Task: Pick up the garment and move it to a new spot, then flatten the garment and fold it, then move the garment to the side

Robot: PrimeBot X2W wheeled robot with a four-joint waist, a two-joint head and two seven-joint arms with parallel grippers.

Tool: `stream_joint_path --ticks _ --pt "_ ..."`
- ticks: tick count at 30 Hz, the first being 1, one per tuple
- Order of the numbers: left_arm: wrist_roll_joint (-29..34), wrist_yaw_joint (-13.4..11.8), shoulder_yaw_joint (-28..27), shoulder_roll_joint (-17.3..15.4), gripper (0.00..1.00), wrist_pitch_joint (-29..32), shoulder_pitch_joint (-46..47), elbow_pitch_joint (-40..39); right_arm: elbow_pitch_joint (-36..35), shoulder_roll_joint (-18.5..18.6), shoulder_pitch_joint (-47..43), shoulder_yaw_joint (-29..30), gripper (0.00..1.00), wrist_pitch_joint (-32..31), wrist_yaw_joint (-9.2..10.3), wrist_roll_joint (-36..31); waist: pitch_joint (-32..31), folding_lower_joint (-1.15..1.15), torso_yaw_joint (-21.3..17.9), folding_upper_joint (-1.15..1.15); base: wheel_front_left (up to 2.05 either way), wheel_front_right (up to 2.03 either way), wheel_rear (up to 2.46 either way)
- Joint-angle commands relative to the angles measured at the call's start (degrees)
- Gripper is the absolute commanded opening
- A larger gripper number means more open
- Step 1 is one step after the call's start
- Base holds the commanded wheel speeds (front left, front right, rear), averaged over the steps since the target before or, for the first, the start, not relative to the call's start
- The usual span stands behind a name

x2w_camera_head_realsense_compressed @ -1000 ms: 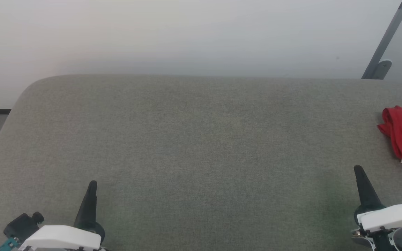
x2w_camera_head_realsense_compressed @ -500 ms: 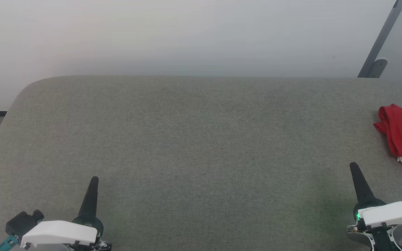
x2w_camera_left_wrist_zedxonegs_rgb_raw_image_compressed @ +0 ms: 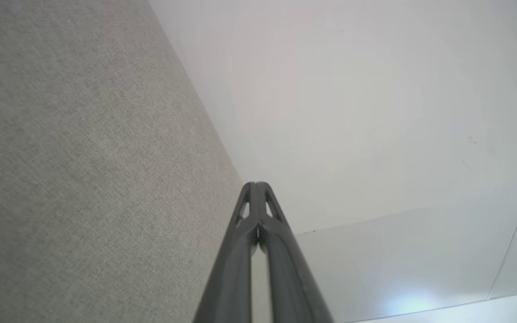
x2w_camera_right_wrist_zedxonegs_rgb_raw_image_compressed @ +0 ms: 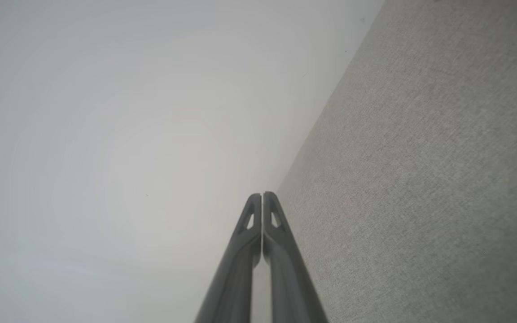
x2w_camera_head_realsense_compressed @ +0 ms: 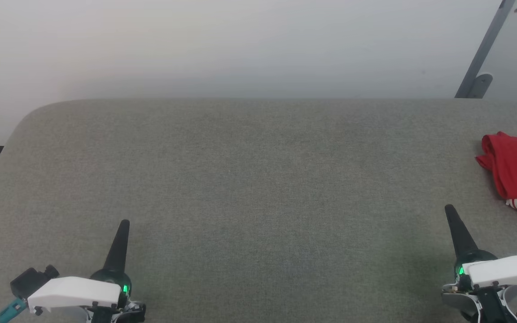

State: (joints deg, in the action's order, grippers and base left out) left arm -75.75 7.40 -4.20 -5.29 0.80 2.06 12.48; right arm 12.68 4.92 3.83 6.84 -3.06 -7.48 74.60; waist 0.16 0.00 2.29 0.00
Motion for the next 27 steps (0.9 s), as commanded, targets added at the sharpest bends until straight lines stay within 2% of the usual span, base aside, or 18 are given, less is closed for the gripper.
stream_joint_path --ticks 1,27 --pt "-1.9 0.1 -0.4 0.0 0.0 0.5 1.4 -0.1 -0.1 -0.2 1.0 -0.1 0.0 -0.4 -0.02 1.7 0.0 0.0 -0.1 0.0 0.0 0.0 0.0" --pt "-11.8 0.1 -1.3 1.3 0.0 3.7 3.3 1.0 0.9 -1.4 2.1 -0.2 0.0 -2.5 -0.03 12.1 0.0 0.0 -1.4 0.0 0.0 0.0 0.0"
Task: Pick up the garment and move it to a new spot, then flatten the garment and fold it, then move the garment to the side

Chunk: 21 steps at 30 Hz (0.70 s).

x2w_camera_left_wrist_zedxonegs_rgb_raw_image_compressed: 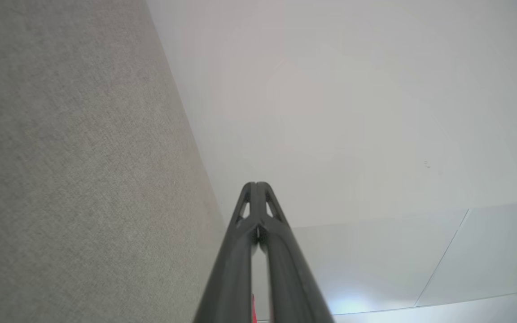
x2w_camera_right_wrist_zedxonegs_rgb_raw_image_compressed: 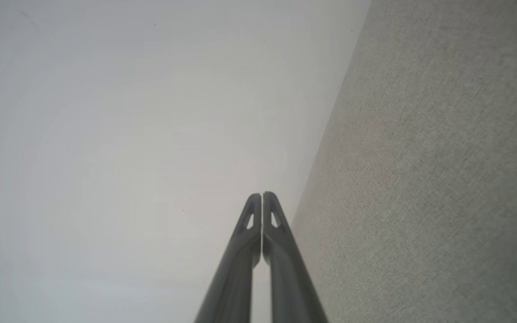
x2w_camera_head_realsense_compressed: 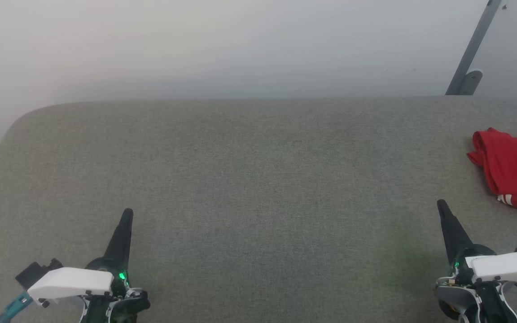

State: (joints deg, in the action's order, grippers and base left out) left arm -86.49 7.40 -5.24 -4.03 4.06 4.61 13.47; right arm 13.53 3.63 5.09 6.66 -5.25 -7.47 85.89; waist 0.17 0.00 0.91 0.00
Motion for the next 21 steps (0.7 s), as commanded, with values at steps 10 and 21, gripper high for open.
stream_joint_path --ticks 10,21 --pt "-4.5 0.1 -0.6 0.5 0.0 1.5 1.6 0.4 0.4 -0.6 1.2 -0.1 0.0 -1.1 -0.04 4.4 0.0 0.0 -0.5 0.0 0.0 0.0 0.0" --pt "-6.5 0.2 -0.9 0.8 0.0 2.2 1.9 0.6 0.6 -0.9 1.4 -0.2 0.0 -1.5 -0.03 6.6 0.0 0.0 -0.9 0.0 0.0 0.0 0.0"
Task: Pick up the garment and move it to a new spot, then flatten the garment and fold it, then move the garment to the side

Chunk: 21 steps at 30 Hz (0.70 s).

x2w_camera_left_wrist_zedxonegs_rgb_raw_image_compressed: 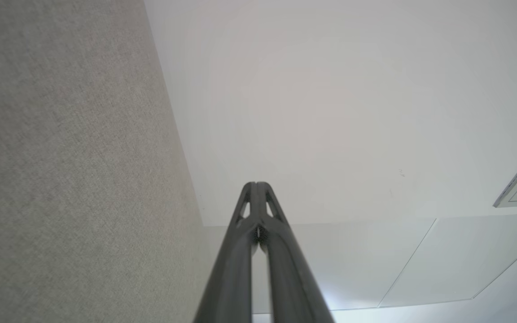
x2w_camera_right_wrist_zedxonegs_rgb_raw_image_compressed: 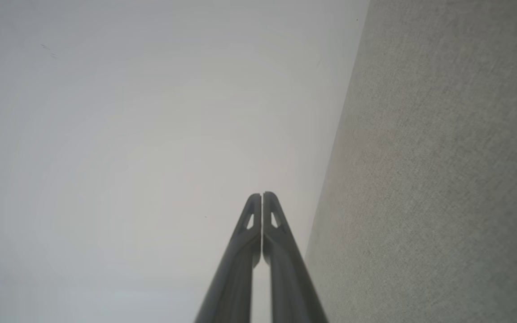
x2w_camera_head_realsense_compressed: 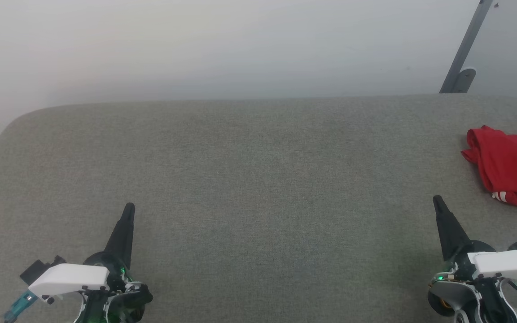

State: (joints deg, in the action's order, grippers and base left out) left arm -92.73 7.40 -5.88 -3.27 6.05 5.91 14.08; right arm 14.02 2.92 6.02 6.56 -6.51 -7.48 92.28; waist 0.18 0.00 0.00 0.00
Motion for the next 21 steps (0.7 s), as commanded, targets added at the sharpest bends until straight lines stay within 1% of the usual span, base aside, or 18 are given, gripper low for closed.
stream_joint_path --ticks 1,21 --pt "-0.2 0.2 -0.2 0.0 0.0 0.3 0.6 0.0 0.1 -0.2 0.4 -0.1 0.0 -0.2 -0.03 0.2 0.0 0.0 0.0 0.0 0.0 0.0 0.0" --pt "0.0 0.2 -0.4 0.1 0.0 0.3 0.7 0.0 0.1 -0.2 0.4 -0.1 0.0 -0.2 -0.02 0.2 0.0 0.0 0.0 0.0 0.0 0.0 0.0"
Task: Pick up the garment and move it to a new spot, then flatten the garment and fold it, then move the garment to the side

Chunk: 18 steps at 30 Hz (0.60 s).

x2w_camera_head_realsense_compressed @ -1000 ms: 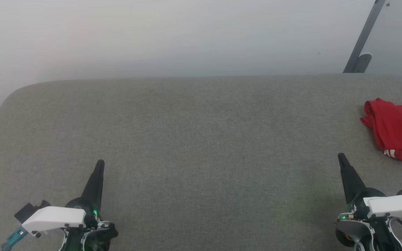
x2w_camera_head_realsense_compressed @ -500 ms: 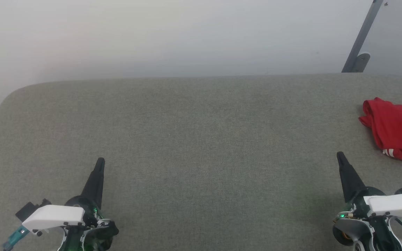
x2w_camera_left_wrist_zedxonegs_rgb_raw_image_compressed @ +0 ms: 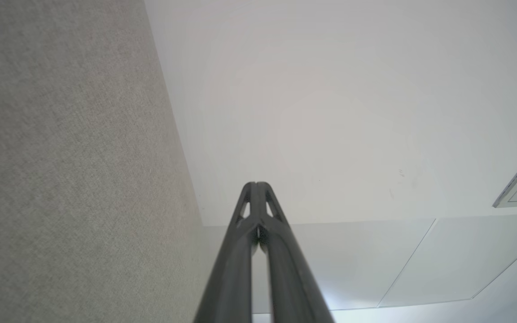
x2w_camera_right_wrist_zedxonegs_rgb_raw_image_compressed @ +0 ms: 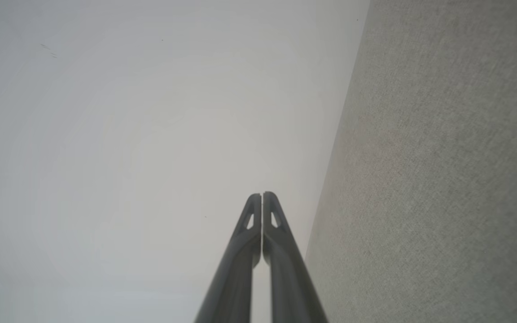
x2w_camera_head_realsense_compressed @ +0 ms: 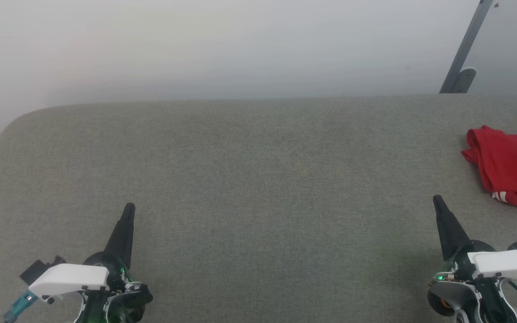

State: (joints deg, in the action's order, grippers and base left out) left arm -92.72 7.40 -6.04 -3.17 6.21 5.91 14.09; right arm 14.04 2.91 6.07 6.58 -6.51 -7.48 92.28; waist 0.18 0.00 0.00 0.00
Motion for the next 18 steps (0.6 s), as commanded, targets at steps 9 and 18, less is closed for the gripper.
stream_joint_path --ticks 9,18 --pt "0.0 0.2 -0.3 0.1 0.0 0.3 0.7 0.0 0.1 -0.2 0.3 -0.1 0.0 -0.2 -0.02 0.2 0.0 0.0 0.0 0.0 0.0 0.0 0.0" --pt "0.1 0.2 -0.3 0.1 0.0 0.3 0.7 0.0 0.1 -0.2 0.3 -0.1 0.0 -0.1 -0.03 0.2 0.0 0.0 0.0 0.0 0.0 0.0 0.0"
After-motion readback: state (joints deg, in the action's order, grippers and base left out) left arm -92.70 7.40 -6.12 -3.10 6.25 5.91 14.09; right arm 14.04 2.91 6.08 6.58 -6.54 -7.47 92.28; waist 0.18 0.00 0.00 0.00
